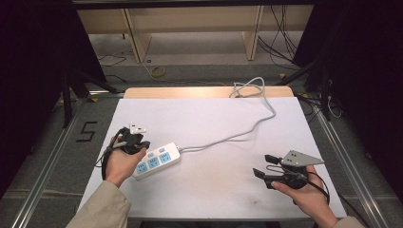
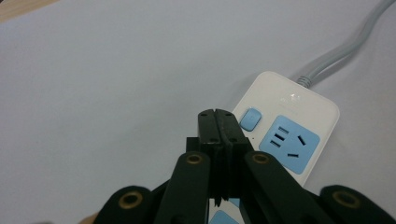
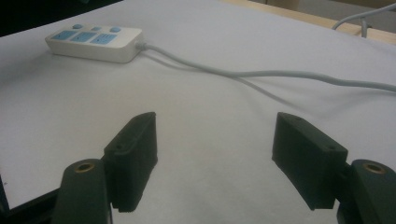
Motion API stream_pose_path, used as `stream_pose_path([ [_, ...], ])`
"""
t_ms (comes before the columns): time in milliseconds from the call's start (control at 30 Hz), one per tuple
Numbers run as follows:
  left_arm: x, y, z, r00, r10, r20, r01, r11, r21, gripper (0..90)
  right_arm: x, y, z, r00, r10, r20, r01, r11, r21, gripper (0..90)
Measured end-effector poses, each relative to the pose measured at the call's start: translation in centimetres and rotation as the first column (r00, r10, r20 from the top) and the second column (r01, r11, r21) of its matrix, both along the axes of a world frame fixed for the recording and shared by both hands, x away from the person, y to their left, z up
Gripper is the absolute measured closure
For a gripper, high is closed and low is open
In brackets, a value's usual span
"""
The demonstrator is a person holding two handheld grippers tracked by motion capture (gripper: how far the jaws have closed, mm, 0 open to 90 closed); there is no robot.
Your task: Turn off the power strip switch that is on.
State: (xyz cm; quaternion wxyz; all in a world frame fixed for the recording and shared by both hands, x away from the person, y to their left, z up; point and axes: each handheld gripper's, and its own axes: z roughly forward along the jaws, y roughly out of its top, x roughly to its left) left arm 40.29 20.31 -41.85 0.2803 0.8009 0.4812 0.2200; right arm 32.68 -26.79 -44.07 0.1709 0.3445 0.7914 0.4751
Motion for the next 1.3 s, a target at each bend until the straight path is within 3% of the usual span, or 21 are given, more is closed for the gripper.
stream_pose_path([
  [367, 0.9, -0.4, -0.2, 0.9986, -0.019, -0.05, 0.02, 0.9993, 0.03, 90.0, 0.0, -0.1, -0.1, 1.0, -0.007, -0.003, 0.007, 1.0, 0.001, 31.6],
  [433, 1.0, -0.4, -0.3, 0.9983, -0.026, -0.053, 0.029, 0.9982, 0.053, 90.0, 0.0, -0.1, -0.1, 1.0, -0.004, -0.003, 0.004, 1.0, -0.003, 31.7],
  [667, 1.2, -0.5, -0.5, 0.9982, -0.031, -0.052, 0.034, 0.9971, 0.068, 90.0, 0.1, 0.0, -0.2, 1.0, -0.005, -0.007, 0.005, 1.0, 0.001, 31.7],
  [933, 1.4, -0.9, -0.6, 0.9935, -0.066, -0.093, 0.075, 0.9928, 0.094, 90.0, 0.0, -0.1, -0.1, 1.0, -0.002, -0.003, 0.002, 1.0, -0.005, 31.8],
  [1133, 1.7, -1.0, -0.6, 0.9915, -0.061, -0.115, 0.068, 0.9959, 0.06, 90.0, 0.1, -0.1, -0.1, 1.0, -0.001, -0.003, 0.001, 1.0, -0.004, 31.8],
  [1300, 1.9, -1.1, -0.7, 0.9882, -0.064, -0.139, 0.073, 0.9955, 0.061, 90.0, 0.0, -0.1, -0.1, 1.0, 0.001, -0.003, -0.001, 1.0, -0.004, 31.7],
])
